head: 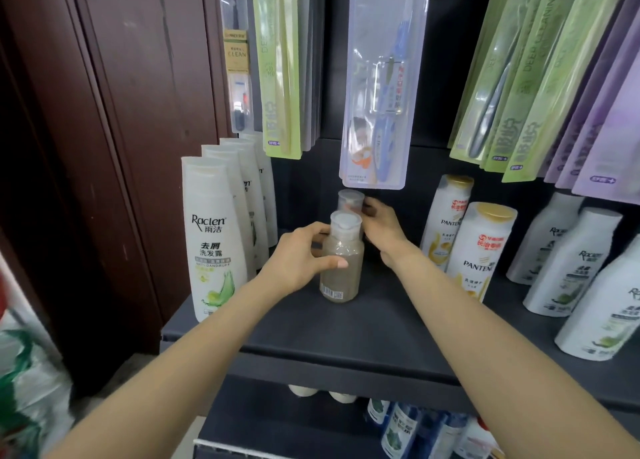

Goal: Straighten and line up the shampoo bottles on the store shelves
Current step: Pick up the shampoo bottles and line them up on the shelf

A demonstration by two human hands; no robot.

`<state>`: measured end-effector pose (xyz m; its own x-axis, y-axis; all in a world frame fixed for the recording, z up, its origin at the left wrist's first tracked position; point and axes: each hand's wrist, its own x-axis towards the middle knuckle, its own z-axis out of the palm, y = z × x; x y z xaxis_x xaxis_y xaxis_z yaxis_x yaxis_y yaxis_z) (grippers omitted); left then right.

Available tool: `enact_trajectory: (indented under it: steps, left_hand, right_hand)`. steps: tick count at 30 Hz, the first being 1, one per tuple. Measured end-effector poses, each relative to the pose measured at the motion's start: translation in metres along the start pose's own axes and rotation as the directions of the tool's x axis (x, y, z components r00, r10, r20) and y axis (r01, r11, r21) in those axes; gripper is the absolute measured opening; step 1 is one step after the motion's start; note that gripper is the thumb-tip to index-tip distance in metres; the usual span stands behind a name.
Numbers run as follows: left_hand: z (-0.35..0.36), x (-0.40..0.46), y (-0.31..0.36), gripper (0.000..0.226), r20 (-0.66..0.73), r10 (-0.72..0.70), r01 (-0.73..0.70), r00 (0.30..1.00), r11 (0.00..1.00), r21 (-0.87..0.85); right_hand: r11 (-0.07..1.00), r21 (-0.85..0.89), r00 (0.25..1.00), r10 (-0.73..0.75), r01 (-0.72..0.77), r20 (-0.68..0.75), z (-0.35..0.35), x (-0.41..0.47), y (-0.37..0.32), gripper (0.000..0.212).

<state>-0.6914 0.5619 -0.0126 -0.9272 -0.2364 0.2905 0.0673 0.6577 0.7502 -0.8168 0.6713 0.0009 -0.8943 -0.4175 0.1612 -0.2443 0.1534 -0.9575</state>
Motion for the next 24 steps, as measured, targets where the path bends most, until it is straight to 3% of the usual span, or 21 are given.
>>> enact_trajectory:
  steps: [8, 17, 22, 24]
  left_hand:
    - [0.001, 0.002, -0.003, 0.062, 0.0, -0.016, 0.016, 1.0, 1.0, -0.01]
    - [0.005, -0.009, 0.005, 0.058, -0.022, -0.005, 0.004, 1.0, 0.998, -0.057]
    - [0.009, -0.015, 0.008, 0.054, -0.054, -0.012, 0.009, 0.998, 0.999, -0.051]
    - [0.015, -0.018, 0.006, 0.053, -0.103, -0.016, 0.019, 0.995, 0.999, 0.028]
  right_hand:
    - [0.983, -0.152, 0.994, -0.107, 0.102, -0.02, -0.007, -0.013, -0.003, 0.025]
    - [0.905, -0.409, 0.971, -0.191, 0.117, -0.143, -0.03, -0.057, -0.004, 0.036]
    - [0.91, -0.403, 0.966, -0.185, 0.099, -0.182, -0.033, -0.085, -0.01, 0.032]
    - [0.926, -0.365, 0.968, -0.169, 0.092, -0.185, -0.034, -0.095, -0.013, 0.03]
